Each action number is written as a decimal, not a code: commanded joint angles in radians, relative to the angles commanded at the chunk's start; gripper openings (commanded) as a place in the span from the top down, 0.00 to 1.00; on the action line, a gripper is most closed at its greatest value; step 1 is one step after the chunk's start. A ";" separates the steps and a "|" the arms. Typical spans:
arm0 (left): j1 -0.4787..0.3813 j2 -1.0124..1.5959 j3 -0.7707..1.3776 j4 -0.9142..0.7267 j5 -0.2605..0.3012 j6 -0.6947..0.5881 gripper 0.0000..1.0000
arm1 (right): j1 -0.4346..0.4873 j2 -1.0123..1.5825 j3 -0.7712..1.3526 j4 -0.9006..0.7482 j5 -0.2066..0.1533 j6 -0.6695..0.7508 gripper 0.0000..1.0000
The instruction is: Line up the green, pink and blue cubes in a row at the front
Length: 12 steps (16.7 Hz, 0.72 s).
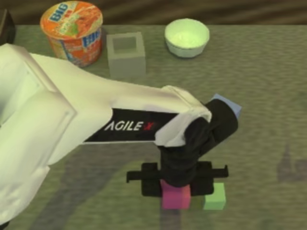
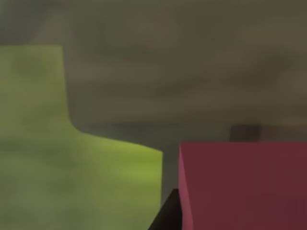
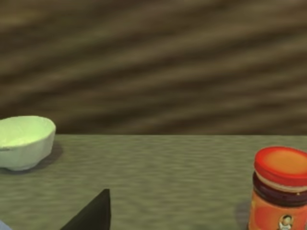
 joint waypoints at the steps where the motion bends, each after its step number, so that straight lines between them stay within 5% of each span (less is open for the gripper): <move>1: 0.000 0.000 0.000 0.000 0.000 0.000 0.32 | 0.000 0.000 0.000 0.000 0.000 0.000 0.00; 5: 0.000 0.000 0.000 0.000 0.000 0.000 0.02 | 0.000 0.000 0.000 0.000 0.000 0.000 0.00; 12: 0.000 0.000 0.000 0.000 0.000 0.000 0.00 | 0.000 0.000 0.000 0.000 0.000 0.000 0.00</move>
